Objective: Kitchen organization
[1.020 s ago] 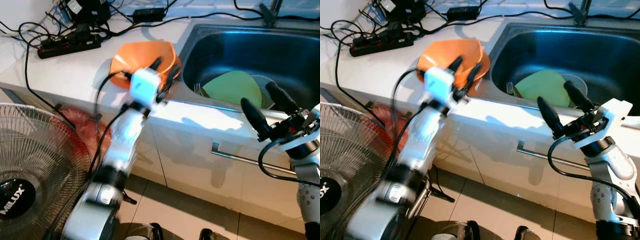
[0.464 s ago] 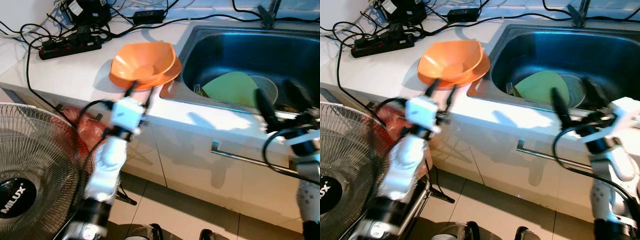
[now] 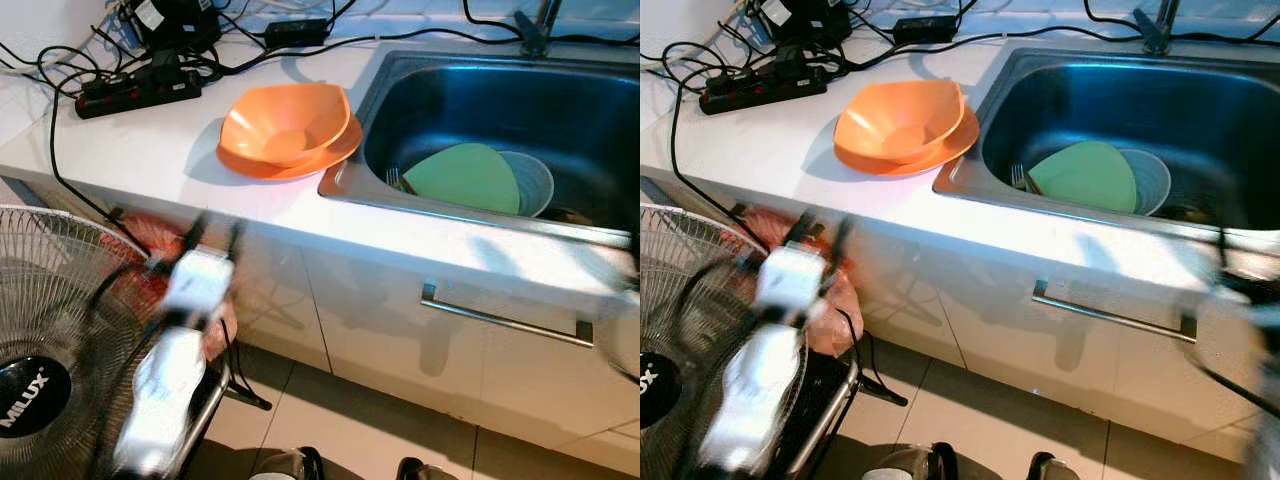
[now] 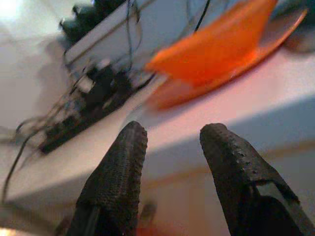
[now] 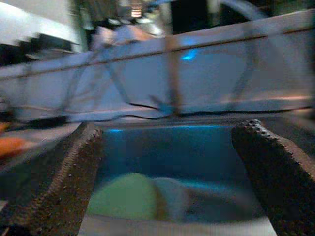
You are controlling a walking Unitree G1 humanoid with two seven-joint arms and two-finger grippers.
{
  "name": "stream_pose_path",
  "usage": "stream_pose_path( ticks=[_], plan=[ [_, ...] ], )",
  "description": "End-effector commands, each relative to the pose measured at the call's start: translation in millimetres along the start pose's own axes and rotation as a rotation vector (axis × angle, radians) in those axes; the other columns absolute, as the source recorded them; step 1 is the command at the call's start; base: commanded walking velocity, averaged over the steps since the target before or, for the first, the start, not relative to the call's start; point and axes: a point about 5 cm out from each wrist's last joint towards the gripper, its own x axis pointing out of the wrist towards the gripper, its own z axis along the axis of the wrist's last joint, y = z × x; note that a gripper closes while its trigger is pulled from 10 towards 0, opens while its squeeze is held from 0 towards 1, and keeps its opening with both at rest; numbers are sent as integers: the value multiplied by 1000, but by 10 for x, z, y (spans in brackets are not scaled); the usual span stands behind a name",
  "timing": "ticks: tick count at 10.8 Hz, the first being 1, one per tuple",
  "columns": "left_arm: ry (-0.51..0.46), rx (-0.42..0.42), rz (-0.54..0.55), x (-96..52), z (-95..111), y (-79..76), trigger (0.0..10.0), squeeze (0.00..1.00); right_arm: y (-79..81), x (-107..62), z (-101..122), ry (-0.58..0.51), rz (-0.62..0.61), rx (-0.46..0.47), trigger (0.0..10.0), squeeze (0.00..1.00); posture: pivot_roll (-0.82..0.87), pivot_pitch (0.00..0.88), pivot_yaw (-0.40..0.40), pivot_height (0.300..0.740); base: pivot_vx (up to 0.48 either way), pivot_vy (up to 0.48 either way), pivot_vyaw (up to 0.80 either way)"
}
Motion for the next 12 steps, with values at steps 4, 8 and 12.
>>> stream_pose_path(
  ticks=[4,8,12],
  plan=[
    [223,23,149,-382,-448,213,10000,0,-499,-588,-3,86,-441,-186,10000,0,-15,177,123,740,0,0,0],
    [370,26,194,-657,-742,228,10000,0,-908,-1293,-381,335,-964,-320,10000,0,-10,177,117,740,0,0,0],
    [697,-106,174,-1025,-1249,-4,10000,0,-461,-1785,-1391,868,-955,-168,10000,0,5,165,101,740,0,0,0]
  ],
)
